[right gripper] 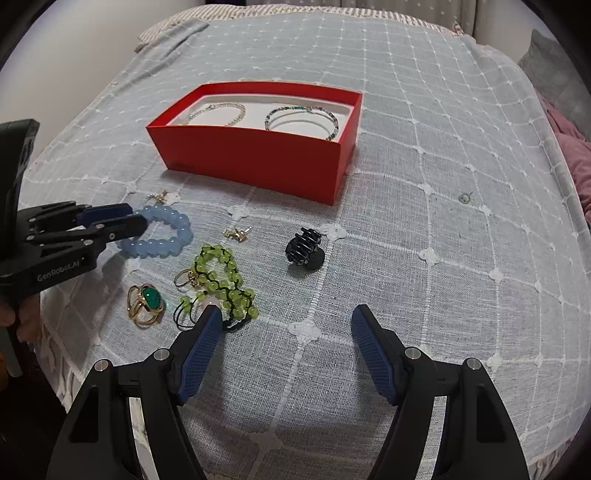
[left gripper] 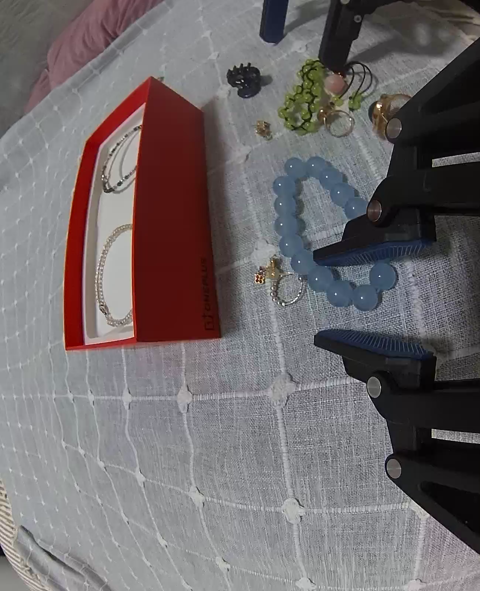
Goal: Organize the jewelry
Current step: 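Grasp the light-blue bead bracelet with the left tool while the right tool grasps the green bead bracelet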
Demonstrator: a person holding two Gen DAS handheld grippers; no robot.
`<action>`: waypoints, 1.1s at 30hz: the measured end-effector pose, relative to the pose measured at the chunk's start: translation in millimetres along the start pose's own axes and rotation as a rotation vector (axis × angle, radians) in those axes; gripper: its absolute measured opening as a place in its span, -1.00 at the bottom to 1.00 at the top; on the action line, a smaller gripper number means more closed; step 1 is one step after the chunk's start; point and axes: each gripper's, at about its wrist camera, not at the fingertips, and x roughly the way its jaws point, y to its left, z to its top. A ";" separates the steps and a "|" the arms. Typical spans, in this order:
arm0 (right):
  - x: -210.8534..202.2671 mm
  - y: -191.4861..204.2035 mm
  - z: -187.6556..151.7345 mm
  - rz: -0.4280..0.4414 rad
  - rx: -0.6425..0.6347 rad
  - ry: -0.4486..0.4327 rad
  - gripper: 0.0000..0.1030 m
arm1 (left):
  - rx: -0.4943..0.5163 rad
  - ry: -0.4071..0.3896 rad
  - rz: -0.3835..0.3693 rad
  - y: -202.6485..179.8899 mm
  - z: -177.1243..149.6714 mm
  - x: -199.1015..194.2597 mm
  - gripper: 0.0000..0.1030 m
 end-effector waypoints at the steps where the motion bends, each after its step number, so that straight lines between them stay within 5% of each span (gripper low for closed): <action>1: 0.9 -0.5 0.1 0.003 0.003 0.003 0.46 | 0.005 0.001 0.005 -0.3 -0.5 0.2 -0.46; 7: 2.7 8.1 2.0 0.012 -0.016 -0.011 0.43 | -0.004 0.004 0.020 4.0 -3.6 -2.6 -0.77; 13: 8.3 20.0 4.9 0.012 -0.052 -0.026 0.22 | -0.014 0.003 0.031 7.6 -8.4 -6.1 -0.80; 20: 12.9 31.4 7.5 0.022 -0.113 -0.039 -0.27 | -0.022 -0.001 0.031 7.7 -9.7 -9.2 -0.80; 23: 12.5 33.7 8.7 0.027 -0.135 -0.043 -0.75 | -0.024 -0.003 0.030 4.7 -8.0 -8.2 -0.81; 33: 1.9 33.4 9.5 0.030 -0.130 -0.067 -0.79 | -0.042 -0.031 -0.004 6.4 -6.8 -22.3 -0.81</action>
